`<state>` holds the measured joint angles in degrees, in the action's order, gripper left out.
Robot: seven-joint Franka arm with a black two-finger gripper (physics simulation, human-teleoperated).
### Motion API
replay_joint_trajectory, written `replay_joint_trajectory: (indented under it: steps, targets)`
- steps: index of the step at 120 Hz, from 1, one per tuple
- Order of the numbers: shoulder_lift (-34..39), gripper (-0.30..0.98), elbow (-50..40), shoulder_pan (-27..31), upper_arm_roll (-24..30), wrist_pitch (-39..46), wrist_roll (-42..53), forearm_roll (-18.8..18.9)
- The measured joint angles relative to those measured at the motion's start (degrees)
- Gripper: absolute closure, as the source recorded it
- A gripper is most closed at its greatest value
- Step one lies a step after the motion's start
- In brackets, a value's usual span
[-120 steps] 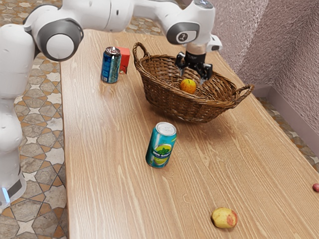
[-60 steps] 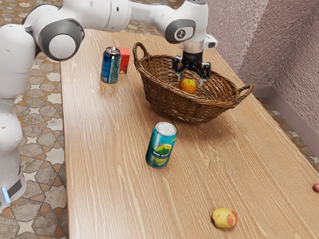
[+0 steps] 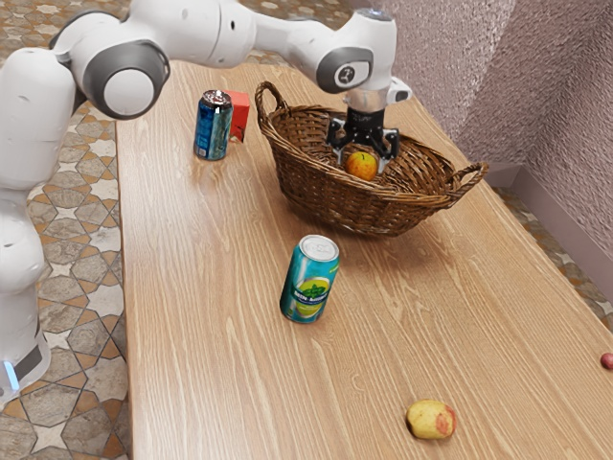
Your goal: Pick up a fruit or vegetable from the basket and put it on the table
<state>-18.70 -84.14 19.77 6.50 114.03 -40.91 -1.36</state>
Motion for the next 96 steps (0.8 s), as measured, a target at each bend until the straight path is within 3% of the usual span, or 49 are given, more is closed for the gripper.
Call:
replay_joint_trajectory:
  steps: [72,84,96]
  targets:
    - [-1.9,0.21,0.0,0.5,0.0,2.3,-0.9,0.3]
    - [-1.7,0.34,0.0,0.5,0.0,2.4,-1.1,0.5]
    - [-1.3,0.37,0.0,0.4,0.0,2.5,-1.3,0.7]
